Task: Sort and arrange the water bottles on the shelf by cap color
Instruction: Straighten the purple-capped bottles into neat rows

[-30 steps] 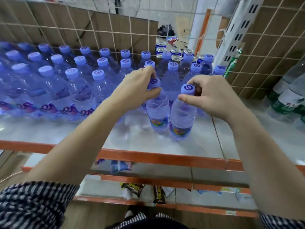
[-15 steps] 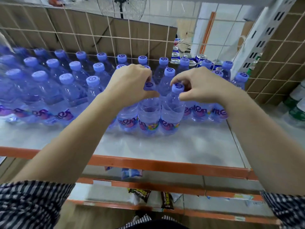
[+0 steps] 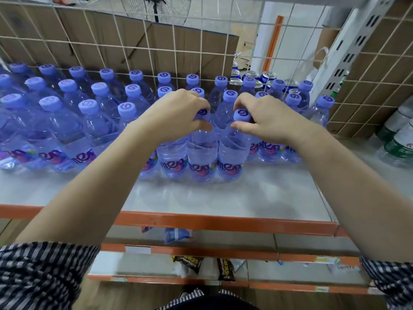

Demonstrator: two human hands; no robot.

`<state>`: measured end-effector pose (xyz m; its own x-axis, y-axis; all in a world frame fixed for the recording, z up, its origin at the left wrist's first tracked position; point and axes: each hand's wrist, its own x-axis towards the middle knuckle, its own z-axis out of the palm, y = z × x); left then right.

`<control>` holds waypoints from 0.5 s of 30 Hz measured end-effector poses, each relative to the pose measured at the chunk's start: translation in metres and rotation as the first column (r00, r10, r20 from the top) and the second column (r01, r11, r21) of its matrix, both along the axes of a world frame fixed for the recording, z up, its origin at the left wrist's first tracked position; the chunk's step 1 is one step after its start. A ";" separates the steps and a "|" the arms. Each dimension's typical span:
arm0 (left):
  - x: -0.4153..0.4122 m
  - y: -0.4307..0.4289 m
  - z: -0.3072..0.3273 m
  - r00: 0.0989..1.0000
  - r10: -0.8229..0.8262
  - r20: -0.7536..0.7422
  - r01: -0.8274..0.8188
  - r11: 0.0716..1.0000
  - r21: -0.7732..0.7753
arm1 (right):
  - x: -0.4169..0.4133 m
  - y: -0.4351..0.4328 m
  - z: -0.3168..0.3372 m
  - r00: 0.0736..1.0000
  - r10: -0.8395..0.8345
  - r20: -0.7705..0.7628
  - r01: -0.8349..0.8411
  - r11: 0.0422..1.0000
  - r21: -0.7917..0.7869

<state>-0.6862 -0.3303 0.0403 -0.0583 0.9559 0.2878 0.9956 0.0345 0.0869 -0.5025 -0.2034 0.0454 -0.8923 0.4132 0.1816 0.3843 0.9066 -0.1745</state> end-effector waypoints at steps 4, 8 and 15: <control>-0.002 -0.001 -0.003 1.000 -0.013 -0.021 0.014 0.999 0.053 | 0.000 -0.001 0.004 0.996 0.039 0.086 -0.040 0.999 0.007; -0.002 -0.003 -0.006 0.999 0.017 -0.038 -0.013 0.994 0.104 | 0.002 0.000 0.008 0.989 0.068 0.130 -0.065 0.997 -0.030; -0.002 0.003 0.001 0.998 -0.008 -0.062 0.009 1.000 0.014 | 0.000 -0.002 -0.002 0.999 -0.046 0.019 0.046 0.999 0.015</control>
<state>-0.6885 -0.3272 0.0410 -0.0315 0.9520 0.3044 0.9994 0.0250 0.0254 -0.5029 -0.2056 0.0437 -0.8759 0.4511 0.1713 0.4285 0.8904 -0.1535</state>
